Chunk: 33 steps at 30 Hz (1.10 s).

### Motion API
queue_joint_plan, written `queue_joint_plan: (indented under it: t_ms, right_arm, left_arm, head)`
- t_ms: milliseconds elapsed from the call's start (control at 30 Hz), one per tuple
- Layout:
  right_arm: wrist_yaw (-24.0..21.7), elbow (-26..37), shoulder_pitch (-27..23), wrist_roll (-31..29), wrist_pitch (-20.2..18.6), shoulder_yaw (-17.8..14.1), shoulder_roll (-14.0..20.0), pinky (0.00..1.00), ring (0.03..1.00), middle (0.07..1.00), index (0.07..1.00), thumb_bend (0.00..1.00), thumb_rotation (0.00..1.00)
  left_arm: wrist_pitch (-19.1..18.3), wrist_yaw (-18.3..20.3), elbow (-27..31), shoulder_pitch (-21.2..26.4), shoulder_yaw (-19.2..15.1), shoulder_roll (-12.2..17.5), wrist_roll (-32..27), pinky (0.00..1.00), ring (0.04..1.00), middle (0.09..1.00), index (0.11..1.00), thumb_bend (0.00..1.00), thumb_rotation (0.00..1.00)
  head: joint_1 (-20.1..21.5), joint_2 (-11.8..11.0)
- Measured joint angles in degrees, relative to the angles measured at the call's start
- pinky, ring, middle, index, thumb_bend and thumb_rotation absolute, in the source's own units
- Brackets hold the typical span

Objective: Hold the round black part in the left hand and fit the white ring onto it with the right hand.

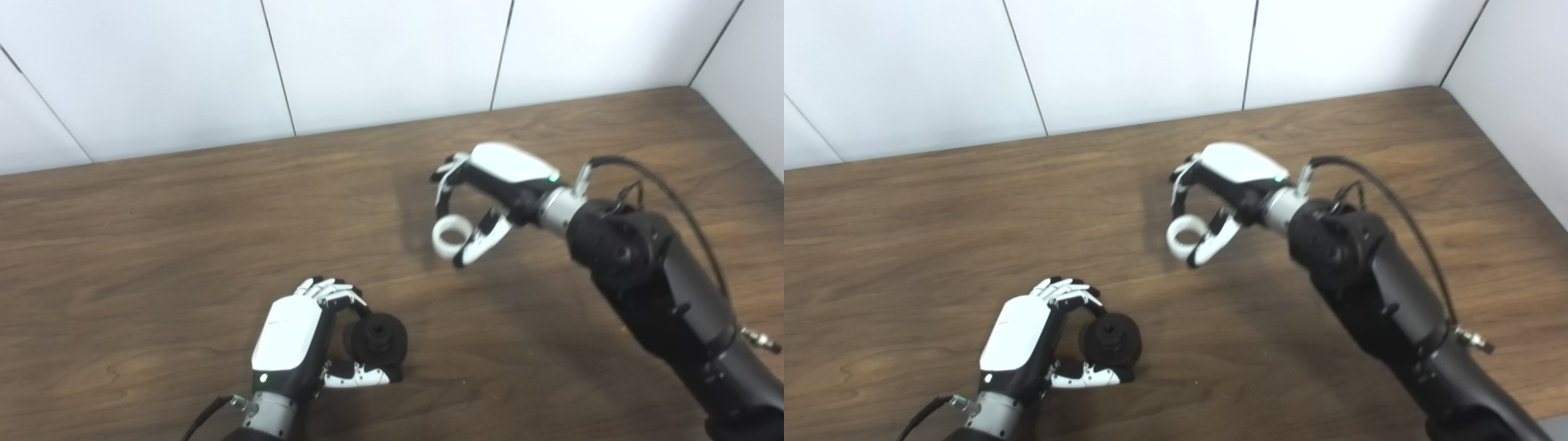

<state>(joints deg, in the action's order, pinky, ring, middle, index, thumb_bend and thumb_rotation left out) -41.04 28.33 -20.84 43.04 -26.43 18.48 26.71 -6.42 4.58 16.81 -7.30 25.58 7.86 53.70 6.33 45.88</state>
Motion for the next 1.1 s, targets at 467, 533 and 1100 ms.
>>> queue_joint_plan:
  t_ms: [467,533,1100]
  right_arm:
    - [-2.8,6.2,3.7,1.1,0.2,3.1,-2.7,1.00,0.989,0.899,0.484,0.52,0.14]
    - [-3.6,7.3,3.8,1.3,0.1,3.3,-3.6,1.00,0.989,0.897,0.484,0.52,0.14]
    - [-6.6,9.2,4.5,1.3,0.1,3.3,-6.7,1.00,0.991,0.894,0.484,0.52,0.14]
  left_arm:
    - [-1.6,0.0,0.1,0.2,0.9,-0.6,0.3,0.92,0.820,0.750,0.485,0.52,0.05]
    - [-1.8,0.0,0.3,0.2,1.1,-0.7,0.5,0.92,0.819,0.749,0.485,0.52,0.05]
    - [-2.8,0.1,0.4,0.3,1.9,-1.4,1.6,0.92,0.813,0.748,0.484,0.52,0.05]
  head:
    - [-2.5,1.8]
    - [-2.6,1.8]
    - [-4.4,3.2]
